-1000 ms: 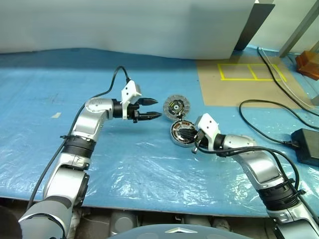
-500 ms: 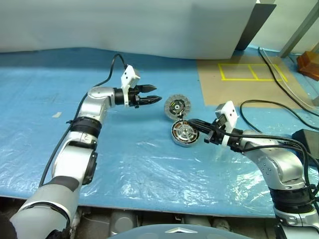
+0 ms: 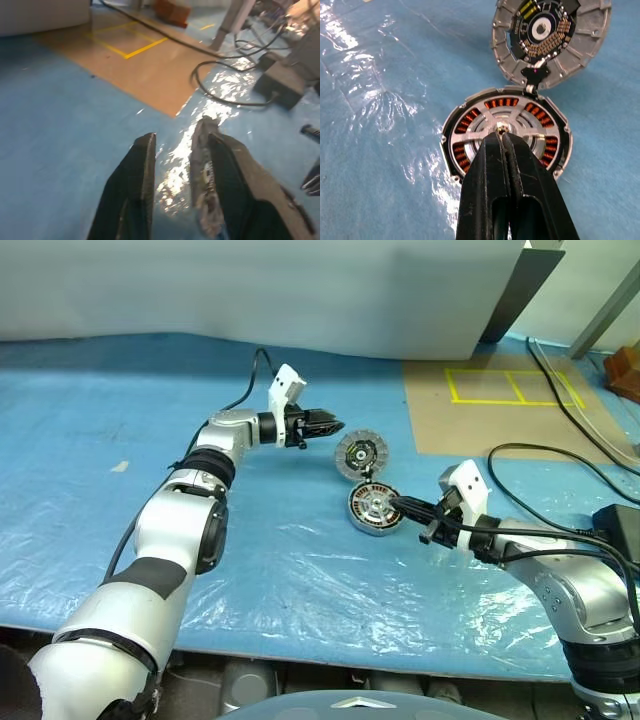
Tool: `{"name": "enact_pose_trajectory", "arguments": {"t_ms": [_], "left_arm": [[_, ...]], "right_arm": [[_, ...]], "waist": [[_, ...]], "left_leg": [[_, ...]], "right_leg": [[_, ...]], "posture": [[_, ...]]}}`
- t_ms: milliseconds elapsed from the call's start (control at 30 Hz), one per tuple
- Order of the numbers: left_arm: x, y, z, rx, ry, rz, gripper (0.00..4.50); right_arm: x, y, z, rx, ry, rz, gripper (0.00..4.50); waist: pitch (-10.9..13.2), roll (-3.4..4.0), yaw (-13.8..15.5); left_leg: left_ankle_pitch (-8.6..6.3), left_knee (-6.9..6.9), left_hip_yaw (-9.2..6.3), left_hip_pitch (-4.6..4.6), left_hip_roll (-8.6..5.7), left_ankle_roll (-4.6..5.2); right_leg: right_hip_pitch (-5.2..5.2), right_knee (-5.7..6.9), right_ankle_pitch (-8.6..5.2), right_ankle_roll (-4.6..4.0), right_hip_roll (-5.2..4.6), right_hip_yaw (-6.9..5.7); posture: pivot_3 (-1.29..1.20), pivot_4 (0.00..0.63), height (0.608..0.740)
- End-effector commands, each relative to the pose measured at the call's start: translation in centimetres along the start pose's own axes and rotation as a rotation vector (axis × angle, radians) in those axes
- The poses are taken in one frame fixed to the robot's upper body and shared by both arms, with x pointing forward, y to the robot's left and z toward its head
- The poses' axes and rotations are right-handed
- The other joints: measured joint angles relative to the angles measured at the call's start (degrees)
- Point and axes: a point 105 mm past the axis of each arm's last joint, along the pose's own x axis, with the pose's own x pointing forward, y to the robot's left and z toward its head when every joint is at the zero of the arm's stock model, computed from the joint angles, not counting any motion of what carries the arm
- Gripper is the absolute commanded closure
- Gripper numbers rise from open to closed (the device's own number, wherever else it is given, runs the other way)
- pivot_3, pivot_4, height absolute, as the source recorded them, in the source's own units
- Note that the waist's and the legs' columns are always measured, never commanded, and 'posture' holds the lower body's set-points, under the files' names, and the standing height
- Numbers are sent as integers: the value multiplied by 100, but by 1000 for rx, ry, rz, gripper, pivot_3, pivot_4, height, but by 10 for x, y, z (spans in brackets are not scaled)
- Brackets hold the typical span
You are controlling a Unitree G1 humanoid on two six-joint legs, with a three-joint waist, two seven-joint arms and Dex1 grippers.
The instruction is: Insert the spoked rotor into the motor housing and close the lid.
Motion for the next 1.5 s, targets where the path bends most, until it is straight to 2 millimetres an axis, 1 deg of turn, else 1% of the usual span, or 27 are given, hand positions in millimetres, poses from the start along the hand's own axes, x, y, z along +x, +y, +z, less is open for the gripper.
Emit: {"name": "enact_pose_trajectory", "arguments": {"t_ms": [33,100,167,267,400,433,500,600,667,700,733,767,833,867,933,1033,1133,1167,1233,1300,1333,1367,1400,1433,1467,1500], "left_arm": [[3,-11,4,12,20,-89,3407],[6,-10,-8,12,66,-73,3407],[9,-8,-14,-13,74,-51,3407],[13,-8,-17,-29,75,-33,3407],[21,-11,-18,-29,77,-37,3407],[21,-11,-14,-27,59,-37,3407],[18,-10,2,-40,-7,-38,3407],[7,-6,24,-61,-96,-31,3407],[0,-1,35,-87,-152,-11,3786],[-3,2,39,-100,-181,12,4052],[-5,8,41,-114,-197,59,4342],[-5,15,39,-118,-195,130,4464],[-4,26,32,-110,-175,245,4464],[-3,27,31,-122,-176,255,4464],[3,19,31,-141,-175,186,4464],[11,9,30,-114,-148,120,4464],[14,9,29,-108,-145,125,4464],[13,10,30,-105,-148,133,4464],[9,13,37,-113,-180,148,4464],[3,13,48,-113,-224,136,4464],[0,10,54,-99,-239,106,4464],[-3,9,58,-88,-248,85,4464],[-6,6,59,-57,-232,56,4464],[-7,4,58,-36,-216,35,4464],[-10,1,54,-4,-186,4,4464],[-14,-3,45,62,-122,-43,4464]], "right_arm": [[-5,4,6,-58,-9,-18,4500],[-6,5,4,-52,-9,-23,4500],[-6,6,3,-50,-7,-27,4500],[-6,6,-3,-62,18,-32,4500],[-7,5,-5,-58,23,-39,4500],[-7,5,-5,-58,23,-41,4500],[-7,4,-5,-63,25,-45,4500],[-7,5,-7,-62,31,-49,4500],[-7,6,-10,-60,37,-49,4500],[-7,6,-11,-59,39,-49,4500],[-7,7,-11,-59,41,-47,4500],[-6,8,-12,-58,41,-43,4500],[-6,9,-12,-55,42,-37,4500],[-6,9,-13,-60,49,-35,4500],[-7,10,-14,-63,57,-33,4500],[-9,10,-14,-65,60,-37,4500],[-9,11,-13,-59,53,-43,4500],[-9,11,-11,-60,41,-51,4500],[-8,12,2,-44,-19,-60,4500],[-7,18,20,-48,-81,-31,4500],[-4,22,33,-86,-107,-1,4500],[-3,26,42,-113,-123,20,4500],[0,27,53,-153,-131,42,4500],[2,27,60,-177,-133,54,4500],[4,24,65,-209,-121,63,4500],[8,21,70,-265,-95,73,4500]], "waist": [[1,0,0],[3,-4,7],[3,-4,12],[5,-7,10],[6,-8,11],[6,-8,11],[7,-9,3],[12,-10,-5],[17,-10,-9],[19,-9,-12],[24,-11,-10],[27,-12,-2],[28,-12,12],[28,-13,24],[31,-16,42],[33,-19,46],[34,-21,42],[34,-21,33],[36,-22,4],[42,-21,-12],[49,-22,-21],[62,-20,-29],[64,-20,-28],[65,-19,-14],[65,-19,-4],[65,-18,10]], "left_leg": [[0,-1,0,1,0,0],[0,0,0,0,-1,0],[0,1,0,-1,-5,0],[0,3,-1,-2,-6,0],[0,2,-3,-4,-6,0],[0,2,-3,-4,-6,0],[0,2,-3,-3,-6,0],[0,2,-4,-1,-5,0],[0,2,-4,-1,-5,0],[0,2,-4,-1,-5,0],[0,1,-4,-1,-5,0],[0,1,-5,-1,-5,0],[0,2,-6,-3,-7,0],[0,2,-7,-4,-8,0],[0,2,-9,-8,-9,0],[0,1,-12,-7,-8,0],[0,-7,-12,-8,-8,0],[0,-8,-12,-8,-8,0],[0,-9,-12,-7,-8,0],[0,-8,-12,-4,-8,0],[1,-8,-12,-4,-9,0],[1,-6,-11,0,-9,-1],[2,-4,-11,1,-9,-2],[3,-4,-11,1,-10,-4],[4,-4,-11,4,-10,-5],[4,-4,-11,6,-11,-5]], "right_leg": [[0,0,0,0,0,0],[0,-1,0,1,-1,0],[0,-1,1,3,-6,0],[0,-2,2,5,-7,0],[0,-3,2,5,-7,0],[0,-3,2,5,-7,0],[0,-3,2,5,-7,0],[0,-2,2,5,-5,0],[0,-2,2,5,-5,0],[0,-3,2,5,-5,0],[0,-3,2,5,-5,0],[0,-2,2,5,-5,0],[1,-4,2,5,-7,-2],[2,-7,2,6,-7,-2],[3,-13,4,9,-8,-4],[3,-20,7,13,-8,-7],[3,-21,7,14,-7,-7],[3,-21,7,15,-6,-8],[3,-21,8,15,-6,-7],[3,-21,8,17,-6,-6],[3,-21,9,17,-5,-4],[3,-19,10,19,-5,-2],[3,-19,14,23,-4,0],[3,-19,15,24,-5,0],[3,-17,15,24,-6,1],[3,-15,15,23,-8,1]], "posture": [[0,150,740],[0,150,740],[0,150,740],[0,150,740],[0,150,740],[0,150,740],[0,150,740],[0,150,740],[0,150,740],[0,150,740],[0,150,740],[0,150,740],[0,150,740],[0,150,740],[0,150,740],[0,150,740],[0,150,740],[0,150,740],[0,150,740],[0,150,740],[0,150,740],[0,150,740],[0,150,740],[0,150,740],[0,150,740],[0,150,740]]}}
